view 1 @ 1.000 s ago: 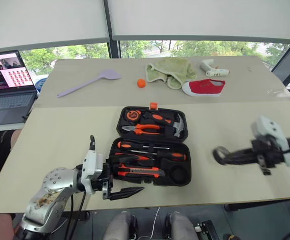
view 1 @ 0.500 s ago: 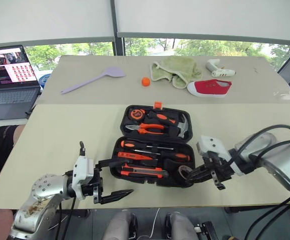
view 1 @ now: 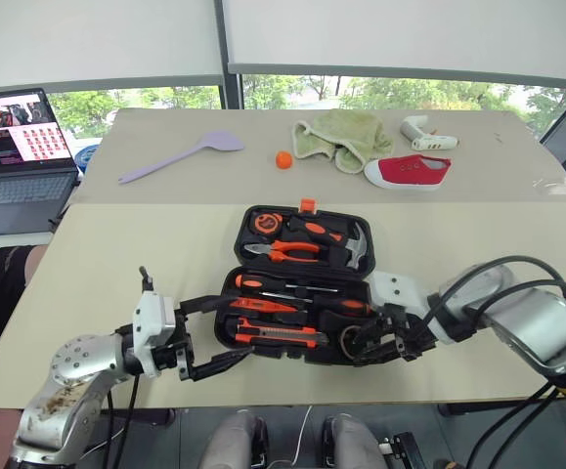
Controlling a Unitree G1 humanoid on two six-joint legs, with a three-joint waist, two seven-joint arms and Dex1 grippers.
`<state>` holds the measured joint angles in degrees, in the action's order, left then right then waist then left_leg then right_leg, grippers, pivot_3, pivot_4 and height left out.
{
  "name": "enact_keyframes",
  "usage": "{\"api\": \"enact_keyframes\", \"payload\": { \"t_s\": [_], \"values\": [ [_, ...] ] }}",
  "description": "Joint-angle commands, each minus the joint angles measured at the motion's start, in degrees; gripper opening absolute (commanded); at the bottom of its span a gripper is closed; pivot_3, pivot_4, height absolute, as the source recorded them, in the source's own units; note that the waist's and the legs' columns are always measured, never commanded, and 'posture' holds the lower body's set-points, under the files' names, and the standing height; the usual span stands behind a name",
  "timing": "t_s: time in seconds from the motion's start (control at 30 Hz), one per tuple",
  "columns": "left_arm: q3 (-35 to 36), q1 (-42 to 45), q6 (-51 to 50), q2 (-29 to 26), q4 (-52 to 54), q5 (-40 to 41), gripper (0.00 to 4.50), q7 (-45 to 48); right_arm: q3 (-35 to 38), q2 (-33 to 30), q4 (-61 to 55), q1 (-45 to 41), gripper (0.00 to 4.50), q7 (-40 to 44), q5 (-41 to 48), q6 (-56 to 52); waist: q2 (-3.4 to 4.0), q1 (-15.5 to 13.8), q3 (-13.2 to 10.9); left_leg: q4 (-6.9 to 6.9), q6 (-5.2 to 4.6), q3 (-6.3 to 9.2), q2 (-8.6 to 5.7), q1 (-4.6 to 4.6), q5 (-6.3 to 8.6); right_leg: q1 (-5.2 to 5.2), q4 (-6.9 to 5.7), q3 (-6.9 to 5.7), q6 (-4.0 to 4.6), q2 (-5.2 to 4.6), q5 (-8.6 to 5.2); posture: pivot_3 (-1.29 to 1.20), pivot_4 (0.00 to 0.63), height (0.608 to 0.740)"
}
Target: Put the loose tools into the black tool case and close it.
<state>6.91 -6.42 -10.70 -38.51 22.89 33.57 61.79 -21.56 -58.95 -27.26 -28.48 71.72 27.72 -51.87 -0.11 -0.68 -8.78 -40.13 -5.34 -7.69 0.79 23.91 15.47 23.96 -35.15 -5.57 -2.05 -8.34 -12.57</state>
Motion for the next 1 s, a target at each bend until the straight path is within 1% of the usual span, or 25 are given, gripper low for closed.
{"api": "enact_keyframes", "payload": {
  "t_s": [0.03, 0.1, 0.17, 0.2, 0.27, 0.3, 0.37, 0.4, 0.47, 0.57, 0.6, 0.63, 0.77, 0.87, 1.0],
  "values": [
    [3.05, 1.30, -0.77, -1.31, -1.75, 0.88, 4.50, -0.44, 12.77, 1.24, 3.69, 0.15, 3.31, 4.06, 8.71, 2.81, -0.02, 0.00, -0.01, 0.00, 0.00, -0.02, 0.00, 0.00, 0.00, -0.06, -0.02, 0.00, 0.00, 0.01, 0.00, 0.00, 0.150, 0.740],
    [3.74, 2.11, -1.66, -1.51, -3.16, 0.76, 4.50, -1.36, 16.28, 0.04, 5.94, 1.54, 3.31, 6.33, 10.45, 3.78, -0.03, -0.07, -0.02, 0.00, 0.00, -0.04, 0.00, 0.00, -0.01, -0.08, -0.03, 0.00, 0.00, 0.01, 0.01, 0.00, 0.150, 0.740],
    [3.89, 4.53, -2.88, -1.66, -6.33, -1.51, 4.50, -4.22, 20.71, -1.12, 10.14, 4.34, 3.31, 7.68, 11.28, 4.74, -0.05, -0.37, -0.02, -0.01, -0.01, -0.01, 0.00, -0.02, 0.00, -0.14, 0.00, -0.06, 0.00, 0.01, 0.01, 0.00, 0.150, 0.740],
    [3.81, 6.31, -3.25, -1.44, -8.39, -3.16, 4.50, -6.31, 23.04, -0.62, 12.54, 5.69, 3.31, 7.25, 11.49, 5.68, -0.09, -0.52, -0.02, -0.01, -0.01, 0.02, 0.00, -0.02, 0.00, -0.11, 0.03, -0.11, -0.01, 0.00, 0.01, 0.00, 0.150, 0.740],
    [3.32, 10.63, -4.69, -0.76, -13.08, -6.39, 3.98, -11.08, 26.47, 2.69, 18.27, 8.00, 3.33, 4.15, 8.32, 13.06, -0.23, -0.79, -0.01, -0.04, -0.01, 0.01, -0.01, -0.06, 0.00, -0.13, 0.03, -0.14, -0.02, 0.01, 0.03, 0.00, 0.150, 0.740],
    [2.95, 12.28, -4.44, -0.51, -15.04, -7.90, 3.78, -12.41, 26.95, 4.14, 20.12, 8.54, 3.07, 2.24, 6.26, 16.12, -0.23, -0.76, -0.01, -0.07, -0.01, -0.03, -0.01, -0.06, -0.01, -0.33, 0.01, -0.15, -0.01, 0.05, 0.08, 0.00, 0.150, 0.740],
    [0.95, 16.41, -4.33, 0.10, -18.79, -11.10, 2.99, -14.44, 26.38, 6.68, 24.38, 10.11, 2.59, -2.06, -0.21, 25.06, -0.24, -0.58, 0.00, -0.07, -0.01, -0.06, 0.00, -0.09, -0.02, -0.39, 0.03, -0.11, 0.00, 0.13, 0.14, 0.00, 0.150, 0.740],
    [-0.03, 18.31, -4.07, 0.56, -20.47, -12.53, 2.68, -15.20, 25.86, 7.89, 26.20, 10.61, 2.26, -4.07, -3.12, 28.96, -0.24, -0.48, -0.01, -0.06, 0.01, -0.10, -0.01, -0.12, -0.02, -0.40, 0.00, -0.10, -0.01, 0.15, 0.14, 0.00, 0.150, 0.740],
    [-1.98, 21.60, -4.30, 1.74, -23.45, -14.61, 1.87, -16.26, 24.97, 10.97, 29.79, 10.70, 1.52, -8.39, -7.95, 36.05, -0.24, -0.22, -0.01, -0.04, 0.04, -0.19, -0.02, -0.13, -0.05, -0.38, -0.02, -0.06, -0.02, 0.22, 0.14, 0.00, 0.150, 0.740],
    [-5.67, 25.54, -4.80, 3.64, -27.37, -17.64, 0.82, -16.70, 23.55, 16.21, 34.52, 9.43, 0.46, -15.25, -13.44, 42.90, -0.25, 0.07, -0.01, -0.02, 0.15, -0.27, 0.00, -0.14, -0.14, -0.35, -0.04, -0.04, -0.02, 0.30, 0.14, 0.00, 0.150, 0.740],
    [-6.52, 26.33, -5.00, 4.15, -28.11, -18.27, 0.81, -16.77, 23.17, 17.25, 35.42, 9.18, 0.19, -16.26, -14.49, 43.87, -0.25, 0.18, -0.01, -0.02, 0.19, -0.28, 0.03, -0.14, -0.18, -0.35, -0.03, -0.04, -0.02, 0.37, 0.14, 0.00, 0.150, 0.740],
    [-7.66, 27.14, -5.19, 4.62, -28.90, -18.93, 0.81, -16.37, 22.45, 18.28, 36.19, 8.90, 0.08, -17.01, -15.57, 44.75, -0.25, 0.32, -0.01, 0.00, 0.25, -0.29, 0.05, -0.15, -0.22, -0.35, -0.03, -0.02, -0.02, 0.40, 0.14, 0.00, 0.150, 0.740],
    [-12.18, 28.12, -5.76, 7.10, -29.66, -19.91, 0.81, -13.85, 20.32, 21.43, 36.25, 8.84, 0.08, -16.66, -15.78, 43.90, -0.25, 0.68, -0.01, 0.05, 0.36, -0.29, 0.14, -0.18, -0.31, -0.32, -0.03, 0.05, -0.01, 0.58, 0.12, 0.00, 0.150, 0.740],
    [-14.33, 26.42, -5.02, 8.12, -26.91, -18.88, 0.81, -10.20, 19.79, 20.96, 36.21, 9.13, 0.08, -15.12, -15.73, 43.73, -0.23, 0.46, -0.01, 0.05, 0.39, -0.28, 0.16, -0.18, -0.32, -0.32, -0.02, 0.07, -0.01, 0.63, 0.12, 0.00, 0.150, 0.740],
    [-14.55, 24.93, -6.22, 9.01, -24.26, -19.00, 0.81, -10.44, 20.69, 19.22, 34.84, 10.62, 0.08, -12.54, -14.22, 42.48, -0.23, -0.07, -0.01, 0.02, 0.36, -0.24, 0.11, -0.17, -0.32, -0.37, 0.03, 0.07, -0.01, 0.53, 0.12, 0.00, 0.150, 0.740]
  ]
}}
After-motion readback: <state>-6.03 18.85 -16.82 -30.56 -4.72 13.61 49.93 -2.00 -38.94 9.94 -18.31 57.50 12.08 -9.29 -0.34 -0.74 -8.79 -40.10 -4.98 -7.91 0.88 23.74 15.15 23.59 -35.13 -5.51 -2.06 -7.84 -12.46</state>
